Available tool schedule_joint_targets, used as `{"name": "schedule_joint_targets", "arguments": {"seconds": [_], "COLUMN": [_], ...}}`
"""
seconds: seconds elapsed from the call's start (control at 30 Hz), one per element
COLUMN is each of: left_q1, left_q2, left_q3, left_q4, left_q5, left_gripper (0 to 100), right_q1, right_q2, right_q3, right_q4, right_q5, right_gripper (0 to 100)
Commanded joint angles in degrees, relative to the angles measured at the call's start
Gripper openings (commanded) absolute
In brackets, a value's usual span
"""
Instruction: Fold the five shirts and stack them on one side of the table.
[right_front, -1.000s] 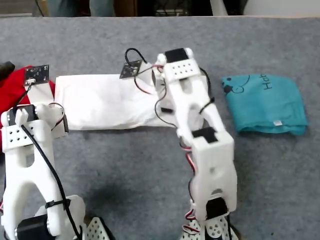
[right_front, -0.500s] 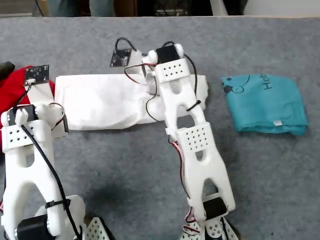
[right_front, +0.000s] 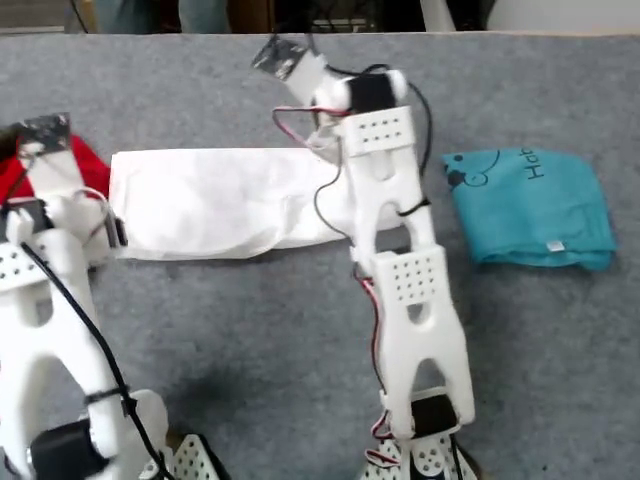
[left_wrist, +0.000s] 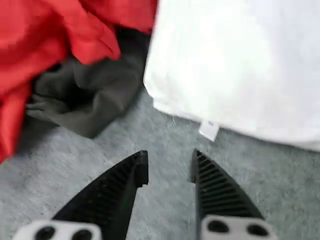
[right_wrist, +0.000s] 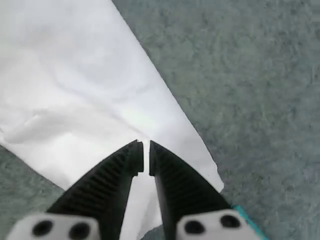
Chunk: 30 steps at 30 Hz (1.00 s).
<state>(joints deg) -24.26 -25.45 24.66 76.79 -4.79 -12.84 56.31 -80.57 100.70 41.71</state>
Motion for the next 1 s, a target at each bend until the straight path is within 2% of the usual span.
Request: {"name": "schedule_joint_targets", "arguments": {"seconds": [0.0,0.13,0.23,0.47,0.53,0.67,0.7,0.97], "left_q1": [-1.1,-1.3,-2.1,-2.6,-2.9,-5.6,-6.5,-8.3], "left_q2": [9.4,26.2,36.4,51.2,54.4,59.3,60.0,60.3], "left_q3": [-9.8,-21.1,-30.7,-51.0,-55.9,-63.9,-65.6,-69.1], "left_q4": [-0.9,1.9,6.4,14.8,17.9,22.5,23.0,23.9], "left_q5": [-0.8,-1.0,-0.8,-0.5,-0.6,-1.0,-1.0,-3.8], "left_gripper": [20,20,20,21,21,21,21,21], "right_q1": [1.5,1.8,2.6,5.5,8.1,10.9,10.9,11.1], "right_q2": [-6.9,-9.6,-11.3,-14.1,-15.5,-18.3,-18.9,-16.8], "right_q3": [7.4,16.5,18.9,21.8,23.7,28.2,29.6,36.9], "right_q4": [0.5,0.4,0.4,0.5,0.5,0.5,0.5,-0.3], "right_q5": [-2.8,-8.0,-18.1,-33.8,-37.0,-38.5,-37.6,-36.4], "right_gripper": [1.5,1.6,1.8,2.1,6.0,24.3,26.3,26.5]}}
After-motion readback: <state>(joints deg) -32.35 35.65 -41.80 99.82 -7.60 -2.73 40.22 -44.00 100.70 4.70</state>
